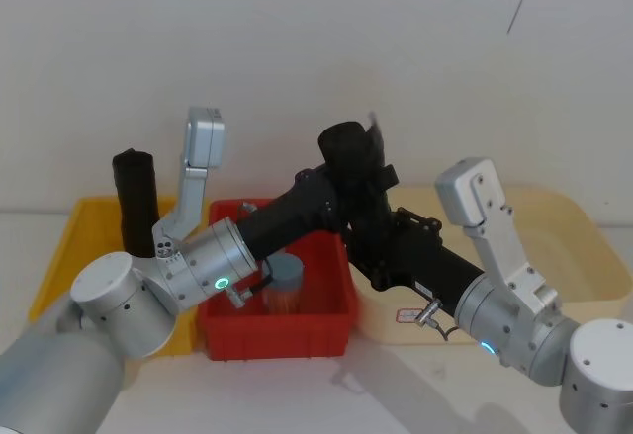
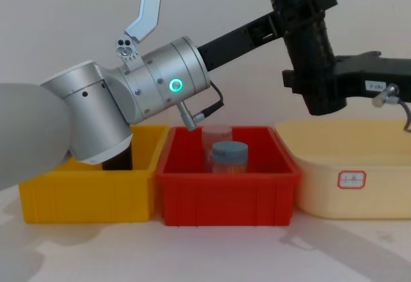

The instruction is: Pick up the garbage bag with the one hand and transfer it to the other hand.

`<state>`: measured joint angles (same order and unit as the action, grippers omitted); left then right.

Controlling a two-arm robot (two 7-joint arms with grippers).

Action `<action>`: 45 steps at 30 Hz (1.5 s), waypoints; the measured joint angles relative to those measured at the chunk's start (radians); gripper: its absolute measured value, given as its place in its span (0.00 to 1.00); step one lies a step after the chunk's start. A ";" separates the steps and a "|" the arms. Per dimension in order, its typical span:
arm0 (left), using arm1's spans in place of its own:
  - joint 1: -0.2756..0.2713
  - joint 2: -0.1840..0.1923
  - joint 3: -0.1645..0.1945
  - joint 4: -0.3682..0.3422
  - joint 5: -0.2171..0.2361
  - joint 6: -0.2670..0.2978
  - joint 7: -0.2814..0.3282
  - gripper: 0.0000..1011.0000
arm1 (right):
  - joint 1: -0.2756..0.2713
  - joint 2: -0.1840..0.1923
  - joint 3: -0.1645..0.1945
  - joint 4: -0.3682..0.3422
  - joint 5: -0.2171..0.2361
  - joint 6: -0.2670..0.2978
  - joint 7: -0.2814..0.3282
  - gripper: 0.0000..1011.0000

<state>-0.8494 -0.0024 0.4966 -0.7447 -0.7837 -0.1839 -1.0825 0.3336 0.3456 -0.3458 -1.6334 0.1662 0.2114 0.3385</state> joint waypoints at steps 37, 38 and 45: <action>0.000 0.000 0.000 0.000 0.000 0.000 0.000 0.99 | 0.074 0.048 0.130 0.188 0.051 -0.047 -0.007 0.48; 0.000 0.000 0.000 0.000 0.000 0.000 0.000 0.99 | 0.081 0.049 0.134 0.201 0.051 -0.048 -0.006 0.48; 0.000 0.000 0.000 0.000 0.000 0.000 0.000 0.99 | 0.134 0.064 0.158 0.314 0.053 -0.058 0.003 0.64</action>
<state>-0.8493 -0.0024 0.4967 -0.7446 -0.7835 -0.1837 -1.0826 0.4671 0.4096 -0.1879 -1.3194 0.2195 0.1535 0.3412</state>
